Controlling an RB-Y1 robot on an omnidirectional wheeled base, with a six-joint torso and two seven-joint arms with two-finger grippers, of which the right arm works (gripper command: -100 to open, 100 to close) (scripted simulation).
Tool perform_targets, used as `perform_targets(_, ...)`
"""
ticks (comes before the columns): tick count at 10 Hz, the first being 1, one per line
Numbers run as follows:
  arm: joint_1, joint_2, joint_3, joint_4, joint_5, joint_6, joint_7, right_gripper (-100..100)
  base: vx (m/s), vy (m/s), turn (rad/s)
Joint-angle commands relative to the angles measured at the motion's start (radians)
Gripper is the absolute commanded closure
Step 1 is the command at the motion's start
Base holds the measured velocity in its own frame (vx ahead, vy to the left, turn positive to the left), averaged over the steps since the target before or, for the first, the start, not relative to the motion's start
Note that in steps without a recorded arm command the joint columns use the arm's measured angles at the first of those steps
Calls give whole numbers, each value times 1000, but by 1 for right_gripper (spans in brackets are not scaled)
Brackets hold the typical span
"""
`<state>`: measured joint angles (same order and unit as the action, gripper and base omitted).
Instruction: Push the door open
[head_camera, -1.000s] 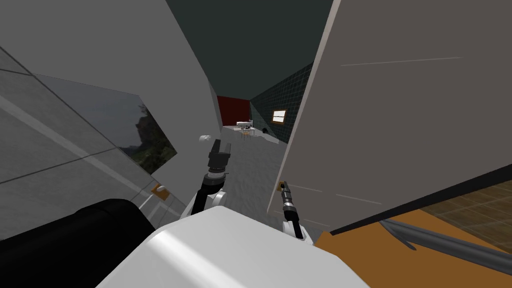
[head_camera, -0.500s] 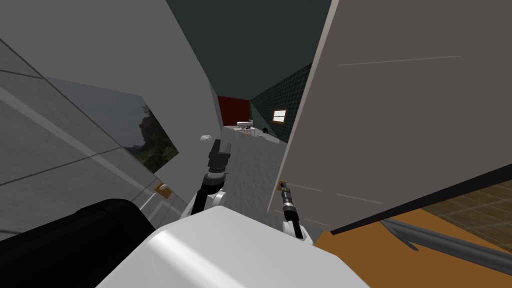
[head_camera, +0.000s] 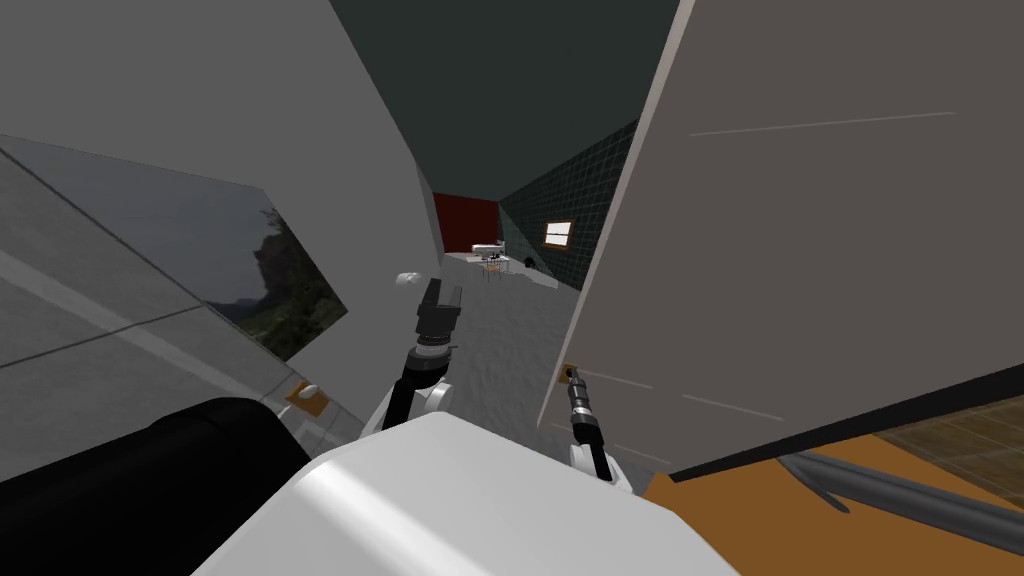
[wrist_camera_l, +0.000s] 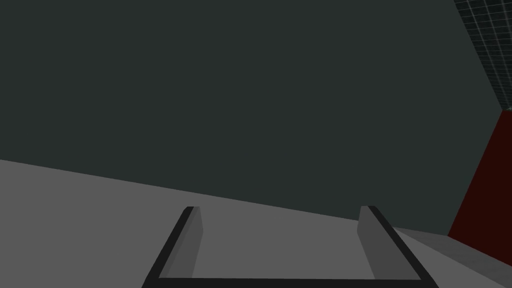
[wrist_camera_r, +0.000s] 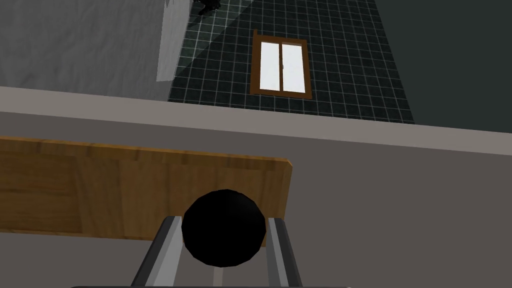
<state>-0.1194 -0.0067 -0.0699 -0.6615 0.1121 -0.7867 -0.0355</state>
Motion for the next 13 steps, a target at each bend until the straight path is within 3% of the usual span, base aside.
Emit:
perform_targets(1,-6,-22,-21,-8,-13,0,1,100,195,101,-41)
perform_targets(3,-6,-22,-21,-8,-13,0,1,100,102,29,-19)
perform_targets(6,-11,-22,-56,-7,-37,4,13,100,152,83,-57)
perform_targets(8,-14,-11,-74,-7,-49,7,19,100,201,115,-85)
perform_targets(10,-16,13,-95,-6,-64,9,26,100,207,76,-81)
perform_targets(11,-6,4,-88,-8,-58,10,23,100,88,21,-23)
perform_targets(13,-9,-18,-113,-11,-73,9,31,100,162,59,-42)
